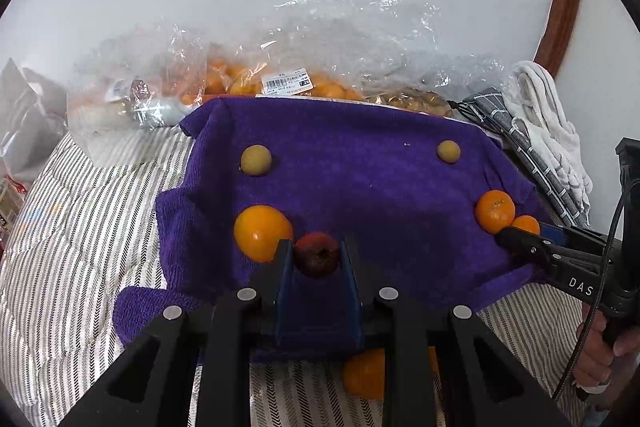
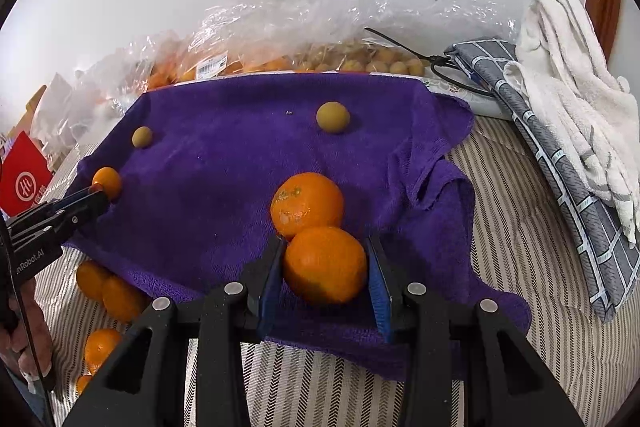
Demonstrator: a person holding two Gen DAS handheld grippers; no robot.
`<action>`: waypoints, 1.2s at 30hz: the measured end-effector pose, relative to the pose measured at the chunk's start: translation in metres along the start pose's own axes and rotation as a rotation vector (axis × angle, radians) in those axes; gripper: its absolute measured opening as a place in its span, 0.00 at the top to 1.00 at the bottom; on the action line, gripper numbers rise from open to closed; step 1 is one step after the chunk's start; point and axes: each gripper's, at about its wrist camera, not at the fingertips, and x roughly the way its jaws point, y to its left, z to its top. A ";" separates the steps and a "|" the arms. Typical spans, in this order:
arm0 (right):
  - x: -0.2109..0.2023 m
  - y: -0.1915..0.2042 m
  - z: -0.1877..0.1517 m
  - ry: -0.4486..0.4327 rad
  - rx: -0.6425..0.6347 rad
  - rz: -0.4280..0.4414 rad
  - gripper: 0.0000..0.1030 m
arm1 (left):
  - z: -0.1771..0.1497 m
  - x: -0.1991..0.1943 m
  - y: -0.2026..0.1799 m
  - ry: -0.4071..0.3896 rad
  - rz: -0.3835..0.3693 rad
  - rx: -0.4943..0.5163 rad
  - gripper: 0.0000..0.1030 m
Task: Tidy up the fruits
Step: 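Carry the orange and the red fruit over the purple towel with both grippers, then open both grippers to release the orange and red fruit onto the towel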
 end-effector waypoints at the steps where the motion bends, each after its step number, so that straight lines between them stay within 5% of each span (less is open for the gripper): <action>1: 0.000 0.000 0.000 -0.001 0.000 -0.001 0.61 | 0.000 0.000 0.000 0.002 0.001 0.000 0.78; 28: -0.002 0.001 -0.003 -0.007 -0.005 -0.002 0.61 | -0.001 0.002 -0.002 0.016 -0.003 0.002 0.78; 36: -0.013 0.004 -0.004 -0.040 -0.002 0.014 0.54 | -0.001 -0.001 -0.001 0.003 -0.003 -0.004 0.70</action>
